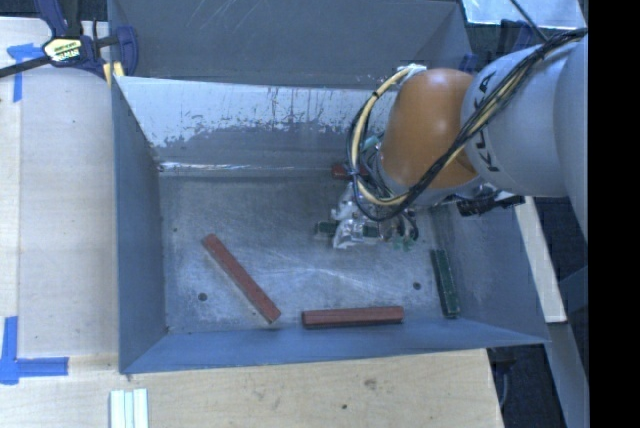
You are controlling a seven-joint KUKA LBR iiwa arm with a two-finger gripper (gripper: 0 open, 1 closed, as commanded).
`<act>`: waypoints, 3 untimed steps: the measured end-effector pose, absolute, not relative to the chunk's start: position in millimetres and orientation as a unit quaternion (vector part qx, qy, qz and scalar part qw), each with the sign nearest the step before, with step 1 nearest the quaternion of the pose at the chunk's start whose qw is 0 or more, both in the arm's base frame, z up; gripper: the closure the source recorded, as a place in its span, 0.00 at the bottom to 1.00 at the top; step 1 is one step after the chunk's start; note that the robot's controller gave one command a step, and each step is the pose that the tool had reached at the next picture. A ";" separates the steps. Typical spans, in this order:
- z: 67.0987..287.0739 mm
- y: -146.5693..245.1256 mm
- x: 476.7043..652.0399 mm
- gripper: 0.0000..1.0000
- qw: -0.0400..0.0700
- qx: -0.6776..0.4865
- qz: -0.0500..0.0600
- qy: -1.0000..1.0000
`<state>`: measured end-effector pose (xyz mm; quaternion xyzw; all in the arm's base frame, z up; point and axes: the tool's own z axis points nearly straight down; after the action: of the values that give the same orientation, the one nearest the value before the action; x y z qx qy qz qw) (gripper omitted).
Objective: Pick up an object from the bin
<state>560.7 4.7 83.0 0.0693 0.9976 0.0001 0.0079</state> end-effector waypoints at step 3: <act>111.3 5.0 557.5 1.00 -0.001 0.069 0.000 0.998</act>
Offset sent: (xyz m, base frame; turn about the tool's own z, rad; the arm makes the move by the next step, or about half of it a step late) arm -0.0001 0.0000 0.0003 0.0000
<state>557.5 5.0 111.3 0.0690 0.9976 0.0002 -0.0010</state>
